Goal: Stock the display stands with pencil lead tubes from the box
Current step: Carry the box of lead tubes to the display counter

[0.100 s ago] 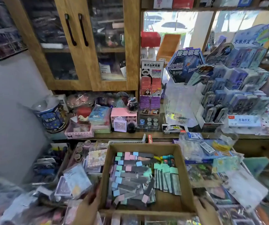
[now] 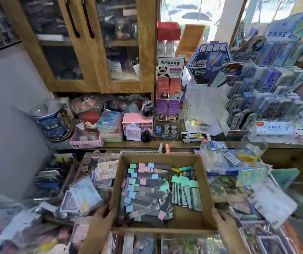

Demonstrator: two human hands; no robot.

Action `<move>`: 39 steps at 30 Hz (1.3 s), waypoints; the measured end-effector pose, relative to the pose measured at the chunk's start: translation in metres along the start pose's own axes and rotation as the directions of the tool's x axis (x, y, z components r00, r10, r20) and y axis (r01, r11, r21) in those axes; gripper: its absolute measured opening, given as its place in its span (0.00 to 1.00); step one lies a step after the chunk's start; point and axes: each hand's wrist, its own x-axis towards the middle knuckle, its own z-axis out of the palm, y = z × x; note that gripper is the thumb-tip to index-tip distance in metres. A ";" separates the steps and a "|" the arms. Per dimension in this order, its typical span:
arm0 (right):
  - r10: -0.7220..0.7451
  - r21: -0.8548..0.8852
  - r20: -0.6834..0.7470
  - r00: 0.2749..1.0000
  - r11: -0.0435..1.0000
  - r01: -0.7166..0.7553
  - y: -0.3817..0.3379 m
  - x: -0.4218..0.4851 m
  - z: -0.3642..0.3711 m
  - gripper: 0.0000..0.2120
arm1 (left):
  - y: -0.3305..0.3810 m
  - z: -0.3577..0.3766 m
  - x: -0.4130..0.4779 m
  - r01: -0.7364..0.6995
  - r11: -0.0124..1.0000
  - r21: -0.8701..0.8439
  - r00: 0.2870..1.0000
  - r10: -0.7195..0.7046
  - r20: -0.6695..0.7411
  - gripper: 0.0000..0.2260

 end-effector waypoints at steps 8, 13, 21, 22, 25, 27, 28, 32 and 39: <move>-0.083 -0.229 0.101 0.991 0.968 0.104 -0.019 0.012 0.018 0.11 | 0.008 0.015 0.013 0.019 0.999 -0.039 0.997 -0.016 0.070 0.05; -0.120 -0.260 0.048 0.992 0.957 0.128 -0.017 0.011 0.024 0.13 | 0.000 0.020 0.025 -0.035 0.992 0.123 0.999 0.034 0.014 0.07; -0.125 -0.181 0.016 0.992 0.975 0.126 -0.018 -0.005 0.022 0.11 | 0.003 0.014 0.017 -0.108 0.985 0.138 0.994 0.106 0.025 0.07; -0.131 -0.167 0.009 0.991 0.977 0.130 -0.018 -0.009 0.020 0.11 | 0.004 0.012 0.015 -0.127 0.980 0.156 0.992 0.125 0.021 0.07; -0.135 -0.120 -0.019 0.991 0.984 0.132 -0.018 -0.028 0.012 0.08 | 0.008 0.004 0.007 -0.171 0.966 0.195 0.985 0.165 0.045 0.11; -0.134 -0.103 -0.046 0.990 0.986 0.129 -0.014 -0.045 0.004 0.08 | 0.011 -0.001 0.000 -0.201 0.955 0.219 0.979 0.190 0.069 0.11; -0.130 -0.095 -0.065 0.989 0.988 0.124 -0.011 -0.055 0.000 0.08 | 0.012 -0.003 -0.003 -0.217 0.950 0.223 0.976 0.204 0.083 0.10; -0.105 -0.038 -0.171 0.980 0.994 0.100 0.004 -0.097 -0.022 0.08 | 0.022 -0.009 -0.018 -0.315 0.921 0.227 0.945 0.281 0.170 0.09; 0.047 0.116 -0.408 0.912 0.993 0.001 0.041 -0.183 -0.070 0.11 | 0.055 0.014 -0.061 -0.495 0.801 0.336 0.853 0.375 0.364 0.11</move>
